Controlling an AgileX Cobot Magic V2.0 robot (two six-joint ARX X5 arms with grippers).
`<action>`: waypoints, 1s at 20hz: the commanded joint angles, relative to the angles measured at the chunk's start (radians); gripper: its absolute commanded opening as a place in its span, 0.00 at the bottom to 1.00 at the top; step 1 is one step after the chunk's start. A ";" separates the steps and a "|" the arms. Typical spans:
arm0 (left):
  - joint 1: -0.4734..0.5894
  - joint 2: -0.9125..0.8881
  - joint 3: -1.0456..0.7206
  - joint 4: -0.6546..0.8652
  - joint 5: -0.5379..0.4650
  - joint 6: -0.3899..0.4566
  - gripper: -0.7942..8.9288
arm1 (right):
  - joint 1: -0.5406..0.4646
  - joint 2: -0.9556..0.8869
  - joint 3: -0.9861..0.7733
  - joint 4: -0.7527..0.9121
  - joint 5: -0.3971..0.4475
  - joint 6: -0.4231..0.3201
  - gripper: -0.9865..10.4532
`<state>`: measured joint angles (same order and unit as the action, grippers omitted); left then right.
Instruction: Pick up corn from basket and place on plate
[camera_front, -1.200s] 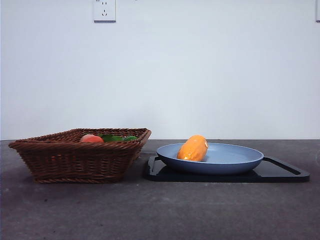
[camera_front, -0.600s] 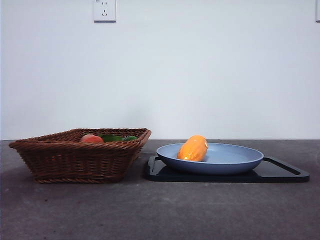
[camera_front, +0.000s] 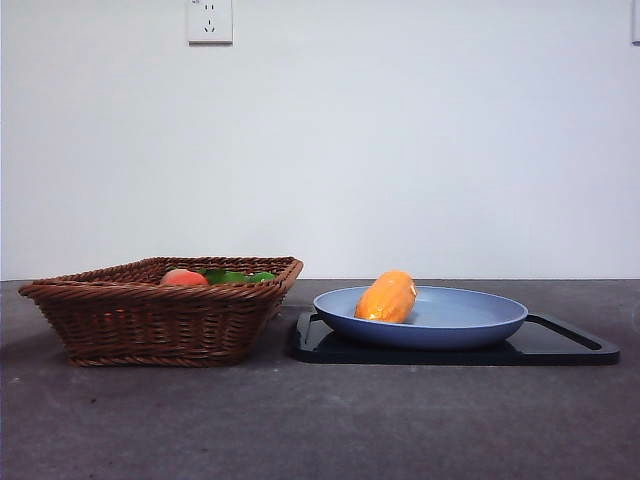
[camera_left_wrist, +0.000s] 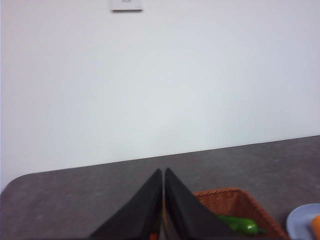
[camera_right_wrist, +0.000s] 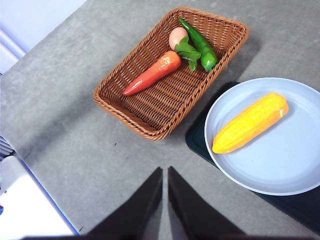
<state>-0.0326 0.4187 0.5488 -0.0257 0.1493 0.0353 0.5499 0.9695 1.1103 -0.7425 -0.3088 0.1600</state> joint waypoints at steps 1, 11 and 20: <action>0.026 -0.081 -0.132 0.024 -0.001 0.005 0.09 | 0.009 0.008 0.014 0.010 0.003 -0.004 0.09; 0.047 -0.328 -0.466 -0.005 -0.001 -0.004 0.09 | 0.009 0.008 0.014 0.010 0.003 -0.004 0.09; 0.047 -0.416 -0.536 -0.138 -0.001 -0.034 0.09 | 0.009 0.008 0.014 0.010 0.003 -0.004 0.09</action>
<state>0.0120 0.0036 0.0315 -0.1696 0.1493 0.0093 0.5499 0.9695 1.1103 -0.7425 -0.3092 0.1600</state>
